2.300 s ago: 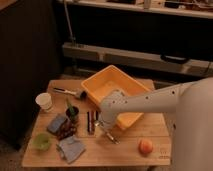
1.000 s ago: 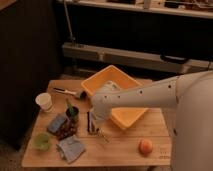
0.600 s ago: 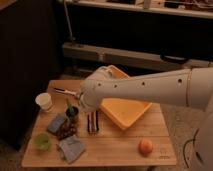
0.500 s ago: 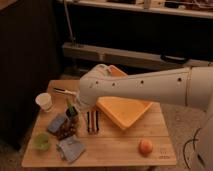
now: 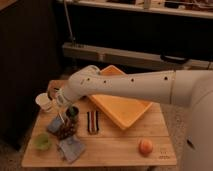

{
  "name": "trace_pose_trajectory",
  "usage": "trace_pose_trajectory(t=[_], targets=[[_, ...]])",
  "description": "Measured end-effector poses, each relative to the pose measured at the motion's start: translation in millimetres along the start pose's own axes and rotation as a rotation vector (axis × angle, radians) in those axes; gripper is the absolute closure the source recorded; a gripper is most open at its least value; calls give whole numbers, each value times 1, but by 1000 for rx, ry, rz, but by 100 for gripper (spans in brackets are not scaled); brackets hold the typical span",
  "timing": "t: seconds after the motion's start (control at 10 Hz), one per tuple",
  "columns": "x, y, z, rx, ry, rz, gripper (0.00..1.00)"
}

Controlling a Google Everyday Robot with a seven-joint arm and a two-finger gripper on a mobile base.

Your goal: Place fork in plastic cup

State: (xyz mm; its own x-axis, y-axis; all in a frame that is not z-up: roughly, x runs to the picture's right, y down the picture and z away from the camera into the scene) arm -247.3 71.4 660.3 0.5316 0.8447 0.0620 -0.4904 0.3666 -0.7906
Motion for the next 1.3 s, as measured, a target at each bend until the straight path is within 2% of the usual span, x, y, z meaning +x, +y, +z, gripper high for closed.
trace_pose_trajectory(t=[0.1,0.2,0.3,0.4,0.5,0.7,0.9,1.3], targets=[[-4,19,19,-88,-22,-7,100],[-6,31,33,-141,-34,-7,100],[-3,39,46,-202,-66,20,100],[1,44,54,-238,-107,48,100],[4,53,61,-255,-138,64,100],[12,60,72,-266,-164,95,100],[11,62,73,-256,-170,98,100],[15,59,83,-189,-167,120,100]])
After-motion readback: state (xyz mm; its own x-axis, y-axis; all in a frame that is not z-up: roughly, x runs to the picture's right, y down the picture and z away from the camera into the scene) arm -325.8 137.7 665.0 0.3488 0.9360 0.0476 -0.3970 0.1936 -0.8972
